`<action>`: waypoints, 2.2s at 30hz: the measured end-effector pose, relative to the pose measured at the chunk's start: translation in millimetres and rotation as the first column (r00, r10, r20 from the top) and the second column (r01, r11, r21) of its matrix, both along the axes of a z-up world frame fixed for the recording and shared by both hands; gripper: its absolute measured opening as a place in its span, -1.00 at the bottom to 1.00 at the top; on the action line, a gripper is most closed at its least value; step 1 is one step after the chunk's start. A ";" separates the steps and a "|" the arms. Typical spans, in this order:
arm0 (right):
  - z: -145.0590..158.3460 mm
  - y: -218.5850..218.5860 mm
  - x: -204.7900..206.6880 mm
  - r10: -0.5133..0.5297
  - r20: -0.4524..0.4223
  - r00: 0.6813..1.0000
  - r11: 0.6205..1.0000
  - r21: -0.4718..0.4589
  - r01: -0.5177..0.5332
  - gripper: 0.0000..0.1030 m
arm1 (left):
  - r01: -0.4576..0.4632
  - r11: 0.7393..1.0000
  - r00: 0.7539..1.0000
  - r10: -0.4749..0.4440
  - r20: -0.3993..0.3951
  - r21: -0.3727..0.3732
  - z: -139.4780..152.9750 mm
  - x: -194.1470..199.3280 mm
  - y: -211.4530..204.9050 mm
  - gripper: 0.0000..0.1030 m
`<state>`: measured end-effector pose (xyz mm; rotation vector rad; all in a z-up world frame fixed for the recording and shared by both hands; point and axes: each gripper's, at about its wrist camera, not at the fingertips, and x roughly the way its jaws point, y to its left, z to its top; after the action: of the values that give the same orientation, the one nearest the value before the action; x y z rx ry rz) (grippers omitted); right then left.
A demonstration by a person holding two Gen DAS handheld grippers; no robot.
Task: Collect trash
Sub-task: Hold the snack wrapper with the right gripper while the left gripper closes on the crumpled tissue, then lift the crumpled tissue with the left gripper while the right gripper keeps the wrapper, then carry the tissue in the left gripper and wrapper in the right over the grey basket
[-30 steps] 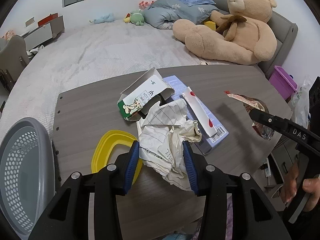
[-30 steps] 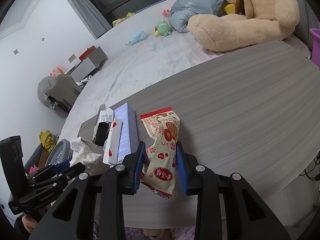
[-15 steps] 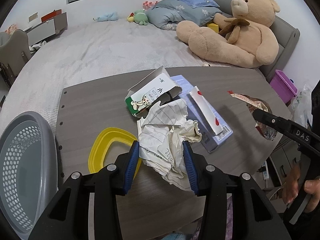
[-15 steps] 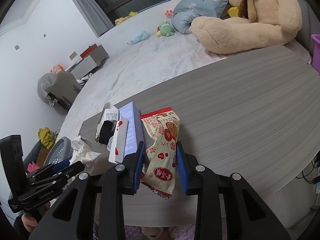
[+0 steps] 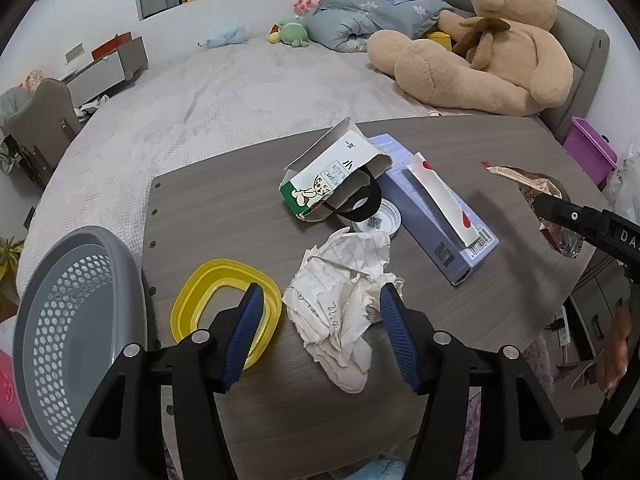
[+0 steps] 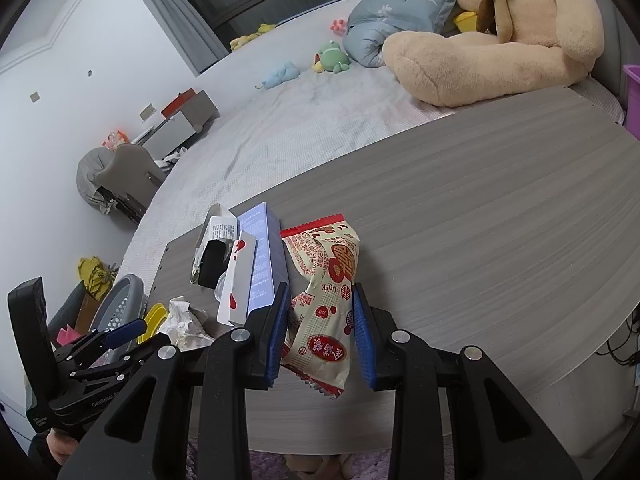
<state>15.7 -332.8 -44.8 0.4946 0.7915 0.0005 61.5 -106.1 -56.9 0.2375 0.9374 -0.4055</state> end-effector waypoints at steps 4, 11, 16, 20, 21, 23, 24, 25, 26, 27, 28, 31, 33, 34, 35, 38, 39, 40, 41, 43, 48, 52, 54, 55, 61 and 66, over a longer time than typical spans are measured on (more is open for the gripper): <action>-3.0 -0.2 0.8 0.004 -0.003 1.000 1.000 0.009 -0.004 -0.41 | 0.030 0.999 0.999 -0.030 0.021 0.018 2.2 -0.6 -8.2 0.13; -5.2 -4.3 0.0 -0.003 -0.004 1.000 1.000 0.018 0.003 -0.41 | 0.082 0.995 0.996 -0.081 -0.022 0.048 -14.5 5.8 -29.1 0.13; -6.8 -7.1 -0.1 -0.010 -0.006 1.000 1.000 0.021 0.010 -0.41 | 0.085 0.995 0.996 -0.084 -0.021 0.053 -17.8 7.7 -32.4 0.10; -7.4 -6.4 0.0 -0.008 -0.006 1.000 1.000 0.020 0.009 -0.41 | 0.077 0.996 0.997 -0.076 -0.013 0.038 -15.0 8.5 -30.7 -0.10; -7.4 -6.2 0.5 -0.008 -0.006 1.000 1.000 0.020 0.008 -0.41 | 0.076 0.997 0.997 -0.075 -0.010 0.034 -13.8 8.1 -30.1 -0.18; -6.7 -6.0 0.2 -0.008 -0.004 1.000 1.000 0.017 0.008 -0.41 | 0.074 0.997 0.997 -0.074 0.002 0.023 -10.9 7.2 -29.5 -0.55; -6.4 -5.8 0.0 -0.008 -0.004 1.000 1.000 0.017 0.008 -0.41 | 0.078 0.997 0.997 -0.078 -0.013 0.010 -10.4 7.7 -28.9 -0.79; -6.0 -5.6 -0.2 -0.008 -0.003 1.000 1.000 0.015 0.009 -0.41 | 0.076 0.997 0.997 -0.076 -0.015 0.006 -10.0 7.9 -28.4 -0.79; -5.9 -4.9 -0.3 -0.009 -0.003 1.000 1.000 0.013 0.009 -0.41 | 0.076 0.997 0.997 -0.076 -0.013 0.007 -9.9 7.8 -28.0 -0.80; -5.5 -4.6 -0.3 -0.009 -0.003 1.000 1.000 0.013 0.009 -0.41 | 0.077 0.997 0.997 -0.077 -0.014 0.003 -10.2 7.6 -27.7 -0.80; -5.0 -4.1 -0.5 -0.009 -0.002 1.000 1.000 0.011 0.009 -0.41 | 0.077 0.997 0.997 -0.077 -0.014 0.000 -10.3 7.5 -27.4 -0.80; -4.4 -2.9 0.0 -0.008 -0.001 1.000 1.000 0.008 0.008 -0.41 | 0.074 0.997 0.997 -0.074 -0.014 -0.002 -9.7 6.5 -25.7 -0.80; -3.8 -2.2 0.0 -0.008 0.000 1.000 1.000 0.006 0.008 -0.41 | 0.069 0.998 0.998 -0.069 -0.013 -0.009 -8.1 5.7 -23.6 -0.83; -3.2 -1.8 -0.1 -0.008 0.001 1.000 1.000 0.004 0.008 -0.41 | 0.066 0.998 0.998 -0.066 -0.011 -0.012 -6.6 5.2 -22.4 -0.85; -2.4 -1.7 -0.1 -0.007 0.002 1.000 1.000 0.004 0.007 -0.41 | 0.064 0.998 0.998 -0.064 -0.009 -0.018 -4.6 4.6 -20.9 -0.86; -0.2 -0.5 0.0 -0.006 0.006 1.000 1.000 -0.001 0.006 -0.41 | 0.055 0.998 0.999 -0.055 0.002 -0.040 3.0 3.1 -16.5 -0.87; 0.7 0.6 -0.5 -0.005 0.007 1.000 1.000 -0.002 0.005 -0.41 | 0.052 0.997 0.999 -0.052 0.007 -0.049 6.0 2.6 -15.1 -0.88; 1.7 1.2 -0.3 -0.004 0.008 1.000 1.000 -0.004 0.004 -0.41 | 0.049 0.997 0.999 -0.049 0.011 -0.055 8.6 2.2 -14.1 -0.88; 2.6 1.3 -0.5 -0.003 0.009 1.000 1.000 -0.005 0.003 -0.41 | 0.045 0.997 0.999 -0.044 0.016 -0.063 11.3 1.9 -12.7 -0.88; 4.4 2.7 -0.7 -0.001 0.011 1.000 1.000 -0.009 0.001 -0.41 | 0.040 0.996 0.999 -0.038 0.023 -0.076 16.1 1.2 -10.7 -0.88; 12.2 8.5 -1.3 0.011 0.022 1.000 1.000 -0.020 -0.011 -0.41 | 0.020 0.994 0.999 -0.015 0.049 -0.109 31.3 0.0 -2.5 -0.88; 20.9 17.2 -0.5 0.032 0.035 0.999 0.999 -0.030 -0.031 -0.41 | -0.002 0.991 0.996 0.014 0.087 -0.135 47.8 -2.4 8.3 -0.88; 25.9 23.5 1.2 0.048 0.042 0.998 0.998 -0.036 -0.047 -0.41 | -0.021 0.989 0.994 0.037 0.106 -0.147 55.6 -3.0 16.8 -0.88; 29.2 27.9 2.2 0.059 0.047 0.997 0.998 -0.041 -0.057 -0.41 | -0.031 0.988 0.992 0.049 0.113 -0.152 59.0 -3.8 21.6 -0.88; 46.4 60.1 11.4 0.133 0.073 0.988 0.990 -0.065 -0.128 -0.41 | -0.114 0.979 0.977 0.141 0.159 -0.170 74.1 -6.6 58.5 -0.88; 57.4 97.7 23.8 0.219 0.089 0.972 0.974 -0.073 -0.213 -0.41 | -0.202 0.965 0.957 0.231 0.176 -0.166 77.9 -8.0 99.3 -0.88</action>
<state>39.5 -235.1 12.5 0.3440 0.7454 0.1999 53.5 -6.8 21.1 0.0369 0.7289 -0.2417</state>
